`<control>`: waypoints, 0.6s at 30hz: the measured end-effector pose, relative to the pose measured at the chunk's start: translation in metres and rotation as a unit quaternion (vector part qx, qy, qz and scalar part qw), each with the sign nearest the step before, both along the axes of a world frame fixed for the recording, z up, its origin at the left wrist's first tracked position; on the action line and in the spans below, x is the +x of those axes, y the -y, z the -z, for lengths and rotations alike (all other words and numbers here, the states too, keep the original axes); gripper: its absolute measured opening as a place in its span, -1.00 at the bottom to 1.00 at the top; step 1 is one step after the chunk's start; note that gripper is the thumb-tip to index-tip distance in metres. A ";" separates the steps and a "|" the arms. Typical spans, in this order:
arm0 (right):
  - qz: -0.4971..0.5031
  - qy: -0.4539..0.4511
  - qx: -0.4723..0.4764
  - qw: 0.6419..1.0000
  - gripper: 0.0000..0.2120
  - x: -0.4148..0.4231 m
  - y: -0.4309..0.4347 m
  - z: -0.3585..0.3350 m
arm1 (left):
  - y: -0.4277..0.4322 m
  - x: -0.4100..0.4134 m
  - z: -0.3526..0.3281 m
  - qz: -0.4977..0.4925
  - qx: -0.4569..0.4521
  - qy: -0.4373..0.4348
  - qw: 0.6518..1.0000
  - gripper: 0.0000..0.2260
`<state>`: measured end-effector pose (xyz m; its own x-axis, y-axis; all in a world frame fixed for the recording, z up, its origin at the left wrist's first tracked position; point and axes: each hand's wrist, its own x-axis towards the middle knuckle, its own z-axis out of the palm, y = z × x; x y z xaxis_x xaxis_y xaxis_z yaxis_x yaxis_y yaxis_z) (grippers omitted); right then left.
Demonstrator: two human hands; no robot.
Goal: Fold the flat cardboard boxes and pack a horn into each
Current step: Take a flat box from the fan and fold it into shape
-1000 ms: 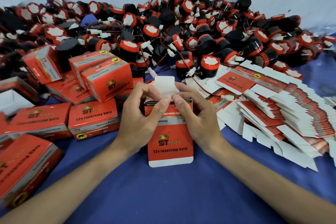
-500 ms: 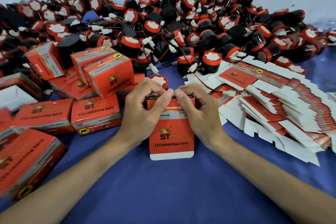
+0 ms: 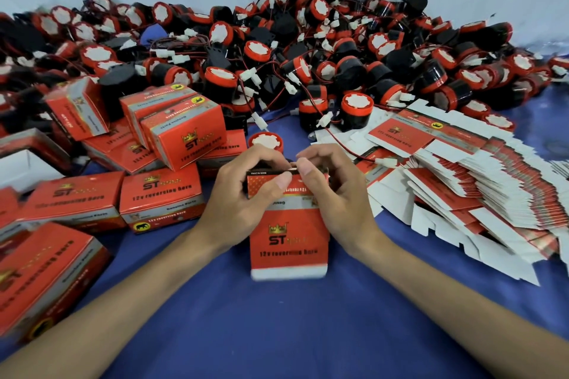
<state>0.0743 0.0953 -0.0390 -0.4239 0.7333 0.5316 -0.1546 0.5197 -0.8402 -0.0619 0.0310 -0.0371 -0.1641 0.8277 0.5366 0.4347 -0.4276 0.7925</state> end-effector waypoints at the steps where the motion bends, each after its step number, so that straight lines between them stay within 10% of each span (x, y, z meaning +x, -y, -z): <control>1: -0.021 0.006 -0.016 1.000 -0.82 0.001 0.000 -0.001 | 0.001 0.001 0.001 0.006 0.001 0.005 1.000 -0.74; 10: -0.133 -0.015 -0.184 0.974 -0.79 0.005 0.000 -0.004 | 0.006 0.005 0.000 0.045 -0.021 0.237 0.970 -0.78; 15: -0.068 -0.100 -0.342 0.932 -0.80 0.004 -0.007 -0.005 | -0.001 0.011 -0.006 0.057 -0.026 0.086 0.994 0.17; 18: -0.065 -0.091 -0.407 0.907 -0.62 0.007 -0.007 -0.006 | 0.002 0.006 0.001 0.065 0.013 -0.165 0.984 0.12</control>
